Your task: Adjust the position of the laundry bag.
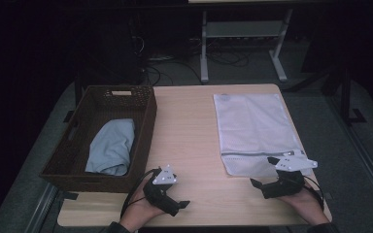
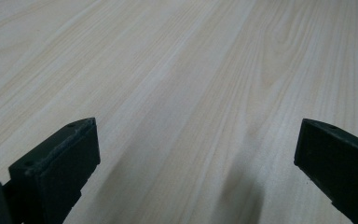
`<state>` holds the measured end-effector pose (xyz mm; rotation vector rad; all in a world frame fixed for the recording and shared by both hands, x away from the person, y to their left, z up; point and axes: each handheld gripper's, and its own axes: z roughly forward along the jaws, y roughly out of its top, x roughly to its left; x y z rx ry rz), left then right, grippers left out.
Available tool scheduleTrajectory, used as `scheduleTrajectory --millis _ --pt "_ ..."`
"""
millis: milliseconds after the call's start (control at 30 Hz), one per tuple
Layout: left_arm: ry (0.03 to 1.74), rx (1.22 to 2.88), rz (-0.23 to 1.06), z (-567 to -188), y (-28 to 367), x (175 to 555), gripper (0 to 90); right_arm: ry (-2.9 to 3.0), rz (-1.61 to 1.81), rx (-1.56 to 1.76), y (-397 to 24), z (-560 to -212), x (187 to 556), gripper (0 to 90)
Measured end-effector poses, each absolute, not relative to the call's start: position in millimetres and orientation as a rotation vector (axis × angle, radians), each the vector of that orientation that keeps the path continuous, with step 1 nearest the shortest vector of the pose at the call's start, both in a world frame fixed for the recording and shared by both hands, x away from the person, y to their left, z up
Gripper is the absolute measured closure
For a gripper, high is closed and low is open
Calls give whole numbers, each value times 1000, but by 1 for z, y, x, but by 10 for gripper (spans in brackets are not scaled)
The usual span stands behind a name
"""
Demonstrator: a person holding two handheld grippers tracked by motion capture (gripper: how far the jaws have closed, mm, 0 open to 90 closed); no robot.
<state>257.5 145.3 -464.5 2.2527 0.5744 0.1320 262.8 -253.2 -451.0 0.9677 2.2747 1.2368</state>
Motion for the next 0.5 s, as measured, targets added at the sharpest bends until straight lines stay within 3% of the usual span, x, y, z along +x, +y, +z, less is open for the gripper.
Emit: scheduleTrajectory --millis 500 --pt "585 2242 130 -464 146 259 0 2275 1207 979 -254 -445 290 3"
